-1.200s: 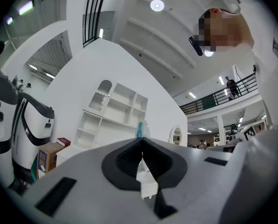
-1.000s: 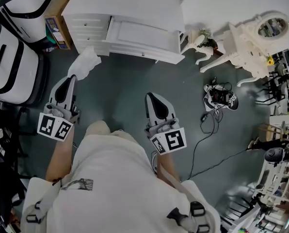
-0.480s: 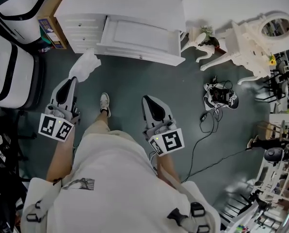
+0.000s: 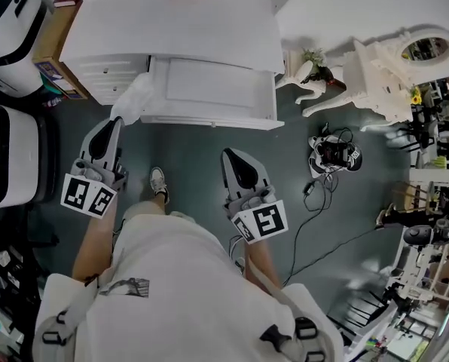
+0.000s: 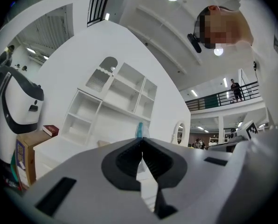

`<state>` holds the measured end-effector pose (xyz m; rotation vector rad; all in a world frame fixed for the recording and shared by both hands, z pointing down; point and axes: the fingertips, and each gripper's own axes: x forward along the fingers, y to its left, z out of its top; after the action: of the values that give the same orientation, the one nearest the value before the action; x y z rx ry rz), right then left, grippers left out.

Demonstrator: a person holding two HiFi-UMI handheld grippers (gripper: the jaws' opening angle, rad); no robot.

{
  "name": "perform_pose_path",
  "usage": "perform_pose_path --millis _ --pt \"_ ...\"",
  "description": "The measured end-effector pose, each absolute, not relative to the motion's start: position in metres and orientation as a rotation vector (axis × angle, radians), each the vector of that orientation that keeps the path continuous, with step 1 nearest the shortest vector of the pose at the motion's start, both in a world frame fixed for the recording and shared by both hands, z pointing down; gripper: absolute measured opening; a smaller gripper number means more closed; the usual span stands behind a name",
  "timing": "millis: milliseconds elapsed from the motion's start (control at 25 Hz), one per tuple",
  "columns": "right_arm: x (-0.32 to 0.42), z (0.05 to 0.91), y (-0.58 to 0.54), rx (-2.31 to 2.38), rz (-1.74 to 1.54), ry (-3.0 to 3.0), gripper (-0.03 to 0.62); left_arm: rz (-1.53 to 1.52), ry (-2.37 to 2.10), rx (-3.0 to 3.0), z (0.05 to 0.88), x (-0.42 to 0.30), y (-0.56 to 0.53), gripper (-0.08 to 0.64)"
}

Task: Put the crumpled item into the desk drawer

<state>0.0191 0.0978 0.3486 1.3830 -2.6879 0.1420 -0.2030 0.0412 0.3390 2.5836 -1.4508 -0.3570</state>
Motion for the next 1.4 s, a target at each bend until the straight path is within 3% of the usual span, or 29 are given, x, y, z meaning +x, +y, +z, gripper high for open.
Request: perform_pose_path --millis 520,1400 --pt "-0.032 0.337 -0.002 1.356 0.124 -2.623 0.009 -0.375 -1.37 2.551 0.359 -0.239 -0.085 0.016" --pt "0.067 0.326 -0.11 1.425 0.119 -2.715 0.009 -0.311 -1.328 2.602 0.337 -0.134 -0.158 0.017"
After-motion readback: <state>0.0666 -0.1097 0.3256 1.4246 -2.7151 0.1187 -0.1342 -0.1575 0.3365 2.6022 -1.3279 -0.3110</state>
